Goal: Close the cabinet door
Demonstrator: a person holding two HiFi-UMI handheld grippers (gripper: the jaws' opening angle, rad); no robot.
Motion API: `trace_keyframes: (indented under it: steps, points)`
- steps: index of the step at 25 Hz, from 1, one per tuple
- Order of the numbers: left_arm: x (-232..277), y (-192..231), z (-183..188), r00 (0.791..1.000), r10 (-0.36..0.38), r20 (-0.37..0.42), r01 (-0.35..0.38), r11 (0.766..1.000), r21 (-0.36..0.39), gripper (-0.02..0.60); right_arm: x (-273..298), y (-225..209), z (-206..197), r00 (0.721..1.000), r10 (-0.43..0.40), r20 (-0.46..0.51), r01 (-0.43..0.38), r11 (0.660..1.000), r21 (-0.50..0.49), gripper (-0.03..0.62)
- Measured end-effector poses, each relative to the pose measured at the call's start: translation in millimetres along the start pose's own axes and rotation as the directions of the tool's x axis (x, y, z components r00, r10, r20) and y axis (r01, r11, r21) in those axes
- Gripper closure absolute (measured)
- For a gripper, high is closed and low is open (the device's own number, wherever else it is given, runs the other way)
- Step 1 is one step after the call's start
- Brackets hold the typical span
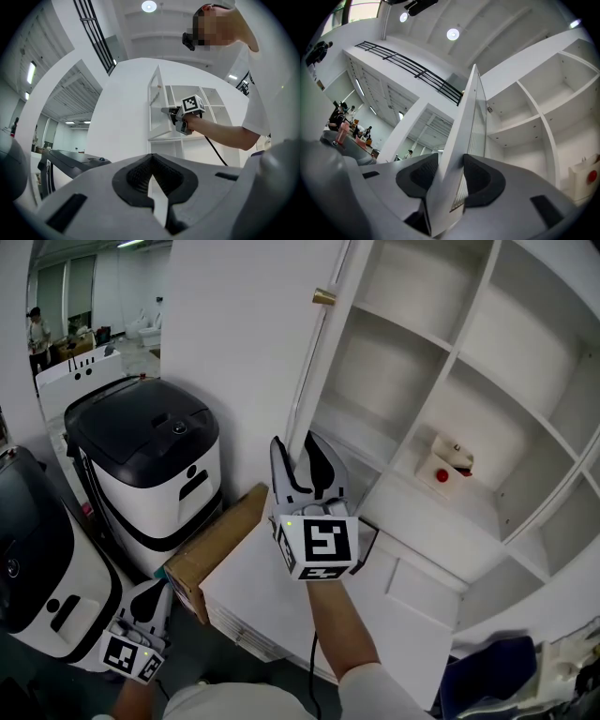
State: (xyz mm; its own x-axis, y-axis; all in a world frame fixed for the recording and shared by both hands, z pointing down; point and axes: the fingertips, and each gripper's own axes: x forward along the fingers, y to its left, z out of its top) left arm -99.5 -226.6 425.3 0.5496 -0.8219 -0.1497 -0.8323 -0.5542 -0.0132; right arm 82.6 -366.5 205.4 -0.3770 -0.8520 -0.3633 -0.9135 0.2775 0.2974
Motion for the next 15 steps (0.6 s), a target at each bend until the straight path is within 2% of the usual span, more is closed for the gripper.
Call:
trace_keyframes:
  steps: [3, 11, 15]
  points:
    - [11, -12, 0, 1.0, -0.01, 0.005, 0.01, 1.0, 0.0, 0.576, -11, -16, -2, 1.0, 0.0, 0.004, 0.0, 1.0, 0.017, 0.438]
    - [36, -37, -5, 0.999, -0.037, 0.002, 0.037, 0.999, 0.001, 0.576, -36, -77, -13, 0.996, -0.089, 0.008, 0.089, 0.995, 0.049, 0.495]
    - [52, -53, -9, 0.998, -0.061, 0.003, 0.061, 0.998, 0.0, 0.575, -43, -107, -21, 0.995, -0.103, -0.002, 0.103, 0.993, 0.059, 0.503]
